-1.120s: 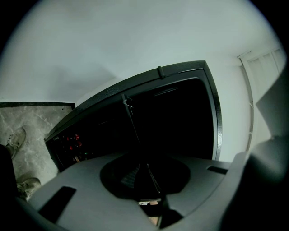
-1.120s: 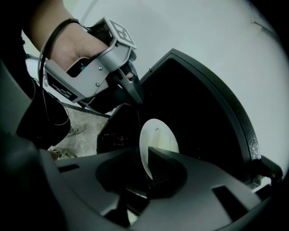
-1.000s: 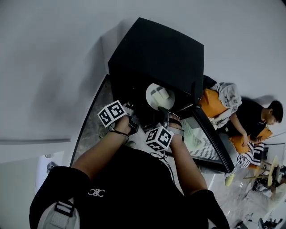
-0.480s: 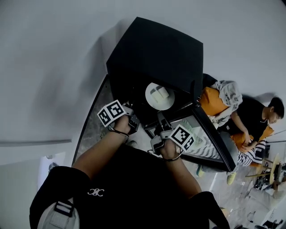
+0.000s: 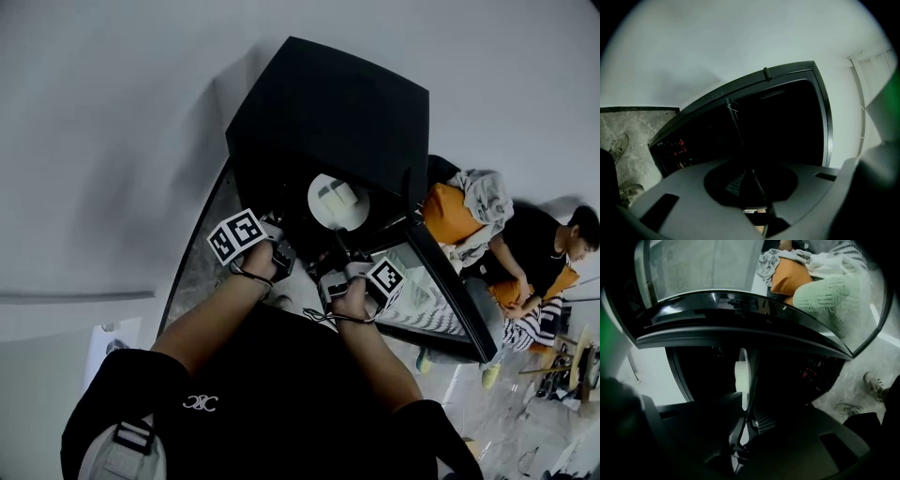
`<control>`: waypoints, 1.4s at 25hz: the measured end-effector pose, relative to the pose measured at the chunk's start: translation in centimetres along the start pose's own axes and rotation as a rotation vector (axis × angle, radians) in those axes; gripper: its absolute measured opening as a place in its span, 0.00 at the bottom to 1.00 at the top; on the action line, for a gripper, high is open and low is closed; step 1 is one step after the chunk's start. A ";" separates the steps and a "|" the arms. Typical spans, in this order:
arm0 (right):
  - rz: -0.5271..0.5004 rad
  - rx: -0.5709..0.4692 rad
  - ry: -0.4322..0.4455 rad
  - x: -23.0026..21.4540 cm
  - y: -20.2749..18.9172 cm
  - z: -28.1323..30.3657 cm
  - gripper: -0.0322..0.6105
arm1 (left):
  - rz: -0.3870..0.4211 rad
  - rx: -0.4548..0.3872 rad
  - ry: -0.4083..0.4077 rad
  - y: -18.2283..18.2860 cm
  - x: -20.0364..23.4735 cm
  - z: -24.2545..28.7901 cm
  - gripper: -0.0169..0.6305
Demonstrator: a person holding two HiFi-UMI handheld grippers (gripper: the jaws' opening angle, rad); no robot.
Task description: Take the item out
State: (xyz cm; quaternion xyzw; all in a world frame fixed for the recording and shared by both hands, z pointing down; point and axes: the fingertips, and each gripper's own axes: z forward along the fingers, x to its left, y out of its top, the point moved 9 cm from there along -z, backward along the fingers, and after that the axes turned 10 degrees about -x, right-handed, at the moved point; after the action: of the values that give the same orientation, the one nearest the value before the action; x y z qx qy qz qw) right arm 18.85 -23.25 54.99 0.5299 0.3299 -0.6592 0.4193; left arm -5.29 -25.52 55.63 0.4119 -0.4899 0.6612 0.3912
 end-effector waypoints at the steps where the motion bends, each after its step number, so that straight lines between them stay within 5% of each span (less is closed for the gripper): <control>1: 0.008 -0.005 0.000 0.0 0.1 0.2 0.18 | 0.000 0.002 0.001 0.0 0.0 0.0 0.13; 12: -0.011 -0.002 0.011 0.0 0.2 1.2 0.09 | 0.001 0.012 0.008 0.0 0.0 0.2 0.13; 22: -0.032 0.099 0.056 -1.7 0.1 0.3 0.08 | 0.000 0.013 0.000 -0.8 1.8 1.8 0.13; 35: -0.013 0.164 0.154 3.1 -1.1 -2.2 0.08 | 0.002 -0.007 -0.037 2.6 -0.9 4.8 0.13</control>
State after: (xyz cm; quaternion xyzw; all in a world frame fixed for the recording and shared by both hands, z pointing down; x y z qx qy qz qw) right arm 18.49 -21.51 51.44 0.6094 0.3096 -0.6441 0.3436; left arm -6.57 -30.80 54.83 0.4223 -0.4999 0.6522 0.3826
